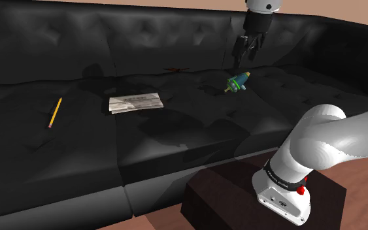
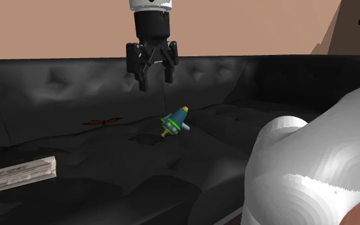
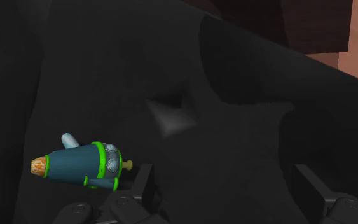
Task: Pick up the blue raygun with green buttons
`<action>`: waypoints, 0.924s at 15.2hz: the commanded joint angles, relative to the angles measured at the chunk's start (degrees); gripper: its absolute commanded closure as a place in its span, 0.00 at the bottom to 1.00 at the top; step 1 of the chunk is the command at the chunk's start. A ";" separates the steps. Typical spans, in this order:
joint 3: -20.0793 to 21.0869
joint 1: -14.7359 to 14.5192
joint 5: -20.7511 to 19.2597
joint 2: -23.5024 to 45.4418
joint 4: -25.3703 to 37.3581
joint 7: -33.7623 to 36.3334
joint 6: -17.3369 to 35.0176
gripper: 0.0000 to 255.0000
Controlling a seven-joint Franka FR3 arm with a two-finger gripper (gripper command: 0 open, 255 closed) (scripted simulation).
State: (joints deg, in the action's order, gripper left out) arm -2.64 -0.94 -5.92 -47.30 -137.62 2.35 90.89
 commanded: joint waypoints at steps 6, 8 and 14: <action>-8.20 -1.48 -6.52 3.35 -1.10 -16.48 1.53 0.00; -11.38 -2.09 -9.09 5.54 -0.88 -22.97 2.56 0.00; -20.43 -4.33 -15.64 14.75 1.78 -42.08 7.09 0.00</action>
State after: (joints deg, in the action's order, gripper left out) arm -21.70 -4.71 -20.61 -34.43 -136.42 -36.28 97.03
